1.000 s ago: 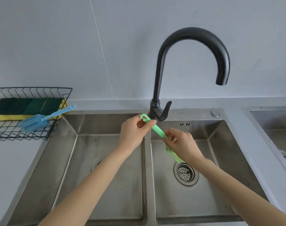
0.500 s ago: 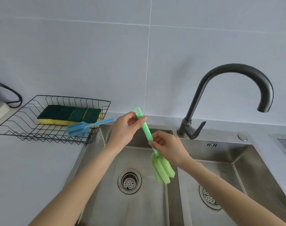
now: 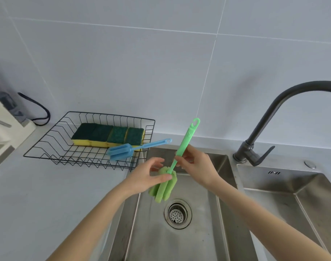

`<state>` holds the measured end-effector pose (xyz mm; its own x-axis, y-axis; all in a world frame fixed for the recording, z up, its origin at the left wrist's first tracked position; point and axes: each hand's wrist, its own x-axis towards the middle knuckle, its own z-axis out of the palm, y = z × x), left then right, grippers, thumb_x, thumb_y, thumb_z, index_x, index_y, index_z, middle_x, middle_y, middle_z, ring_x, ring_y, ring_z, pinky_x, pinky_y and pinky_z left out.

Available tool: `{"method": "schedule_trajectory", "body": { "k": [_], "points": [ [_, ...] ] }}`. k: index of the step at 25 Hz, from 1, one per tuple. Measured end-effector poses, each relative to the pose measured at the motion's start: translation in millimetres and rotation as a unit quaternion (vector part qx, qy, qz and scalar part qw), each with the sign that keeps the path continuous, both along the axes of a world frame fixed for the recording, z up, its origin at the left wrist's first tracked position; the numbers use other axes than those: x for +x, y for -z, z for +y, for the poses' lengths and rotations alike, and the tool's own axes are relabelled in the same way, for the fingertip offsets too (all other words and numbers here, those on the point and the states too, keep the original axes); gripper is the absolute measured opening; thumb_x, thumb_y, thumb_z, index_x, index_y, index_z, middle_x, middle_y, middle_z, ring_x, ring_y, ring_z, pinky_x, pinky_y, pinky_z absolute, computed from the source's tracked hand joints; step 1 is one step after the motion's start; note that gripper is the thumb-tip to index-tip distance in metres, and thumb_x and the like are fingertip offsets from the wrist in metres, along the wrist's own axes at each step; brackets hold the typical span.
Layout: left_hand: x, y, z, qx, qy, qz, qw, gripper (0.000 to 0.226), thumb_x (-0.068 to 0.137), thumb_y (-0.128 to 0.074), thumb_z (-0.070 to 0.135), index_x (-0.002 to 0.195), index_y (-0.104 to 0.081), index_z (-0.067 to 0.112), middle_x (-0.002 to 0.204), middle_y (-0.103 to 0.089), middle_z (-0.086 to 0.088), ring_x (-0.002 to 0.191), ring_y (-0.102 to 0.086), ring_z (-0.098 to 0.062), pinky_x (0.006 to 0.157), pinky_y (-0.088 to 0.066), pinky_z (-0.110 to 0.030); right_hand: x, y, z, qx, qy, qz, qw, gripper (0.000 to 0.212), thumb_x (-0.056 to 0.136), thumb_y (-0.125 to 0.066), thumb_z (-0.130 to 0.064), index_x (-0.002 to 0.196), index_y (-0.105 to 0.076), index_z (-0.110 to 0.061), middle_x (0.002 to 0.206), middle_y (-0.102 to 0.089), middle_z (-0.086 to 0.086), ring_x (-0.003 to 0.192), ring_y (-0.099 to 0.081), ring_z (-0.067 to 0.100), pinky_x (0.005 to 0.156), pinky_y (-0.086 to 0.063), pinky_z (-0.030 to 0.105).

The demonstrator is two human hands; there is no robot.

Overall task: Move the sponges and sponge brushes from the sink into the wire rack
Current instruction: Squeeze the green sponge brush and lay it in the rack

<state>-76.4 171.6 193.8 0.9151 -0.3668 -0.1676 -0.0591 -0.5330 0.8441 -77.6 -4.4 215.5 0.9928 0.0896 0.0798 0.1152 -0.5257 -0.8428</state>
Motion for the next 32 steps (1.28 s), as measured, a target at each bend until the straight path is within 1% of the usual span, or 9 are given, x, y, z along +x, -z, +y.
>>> {"method": "schedule_trajectory", "body": {
  "k": [5,10,14,16,19,23,26,29,32],
  "points": [
    [0,13,40,0.000,-0.008,0.019,1.000,0.061,0.075,-0.068,0.036,0.128,-0.041,0.022,0.123,-0.052,0.007,0.110,-0.050,-0.009,0.092,-0.043,-0.026,12,1,32,0.123,0.034,0.056,0.990,0.007,0.088,-0.056,-0.014,0.094,-0.058,-0.010,0.082,-0.067,0.002,0.070,-0.066,0.011,0.067,-0.056,0.020],
    [8,15,70,0.016,-0.027,-0.003,1.000,0.055,0.077,-0.067,0.028,0.126,-0.044,0.021,0.119,-0.054,0.006,0.107,-0.051,-0.010,0.089,-0.043,-0.024,22,3,57,0.174,0.034,0.075,0.981,0.009,0.088,-0.055,-0.013,0.083,-0.058,-0.019,0.082,-0.067,0.001,0.066,-0.066,0.002,0.060,-0.055,0.014],
    [23,8,93,0.031,-0.046,-0.041,0.998,0.050,0.076,-0.068,0.026,0.122,-0.048,0.021,0.105,-0.055,0.011,0.098,-0.053,-0.010,0.075,-0.040,-0.015,39,-10,63,0.316,0.091,0.089,0.940,0.012,0.090,-0.054,-0.017,0.080,-0.059,-0.021,0.080,-0.068,-0.005,0.065,-0.067,-0.001,0.055,-0.052,0.012],
    [35,3,104,0.043,-0.063,-0.063,0.995,0.052,0.074,-0.070,0.025,0.122,-0.050,0.020,0.108,-0.055,0.007,0.099,-0.053,-0.012,0.076,-0.040,-0.018,49,-16,61,0.349,0.119,0.077,0.926,0.013,0.090,-0.054,-0.018,0.078,-0.059,-0.020,0.078,-0.068,-0.004,0.070,-0.067,0.004,0.056,-0.052,0.014],
    [57,-2,116,0.073,-0.072,-0.103,0.989,0.051,0.074,-0.070,0.022,0.122,-0.051,0.020,0.115,-0.057,-0.001,0.101,-0.052,-0.015,0.083,-0.036,-0.025,59,-17,59,0.362,0.131,0.075,0.920,0.011,0.089,-0.055,-0.018,0.079,-0.060,-0.020,0.082,-0.066,0.000,0.079,-0.064,0.011,0.056,-0.053,0.014],
    [81,5,120,0.135,-0.053,-0.141,0.979,0.049,0.077,-0.067,0.019,0.123,-0.049,0.018,0.119,-0.054,-0.005,0.096,-0.046,-0.012,0.082,-0.033,-0.025,66,-2,59,0.373,0.148,0.103,0.910,0.008,0.087,-0.058,-0.017,0.080,-0.061,-0.020,0.082,-0.064,0.000,0.076,-0.064,0.008,0.053,-0.051,0.011],
    [93,18,120,0.166,-0.039,-0.135,0.976,0.051,0.077,-0.068,0.018,0.124,-0.049,0.016,0.123,-0.053,-0.008,0.103,-0.049,-0.018,0.086,-0.036,-0.028,69,13,55,0.337,0.156,0.132,0.919,0.009,0.087,-0.059,-0.014,0.080,-0.061,-0.020,0.084,-0.065,0.001,0.076,-0.066,0.006,0.053,-0.050,0.009],
    [99,33,122,0.188,-0.047,-0.117,0.974,0.051,0.077,-0.068,0.020,0.125,-0.051,0.017,0.123,-0.051,-0.011,0.113,-0.044,-0.025,0.097,-0.034,-0.034,71,27,49,0.286,0.156,0.153,0.933,0.009,0.085,-0.062,-0.012,0.080,-0.064,-0.019,0.079,-0.067,0.000,0.065,-0.068,0.001,0.052,-0.050,0.008],
    [101,42,124,0.216,-0.040,-0.104,0.970,0.050,0.077,-0.067,0.025,0.125,-0.051,0.019,0.120,-0.050,-0.009,0.113,-0.041,-0.024,0.096,-0.032,-0.035,74,36,45,0.239,0.158,0.175,0.942,0.010,0.083,-0.064,-0.014,0.093,-0.066,-0.012,0.076,-0.068,-0.001,0.056,-0.067,-0.003,0.054,-0.053,0.009]
  ]
}}
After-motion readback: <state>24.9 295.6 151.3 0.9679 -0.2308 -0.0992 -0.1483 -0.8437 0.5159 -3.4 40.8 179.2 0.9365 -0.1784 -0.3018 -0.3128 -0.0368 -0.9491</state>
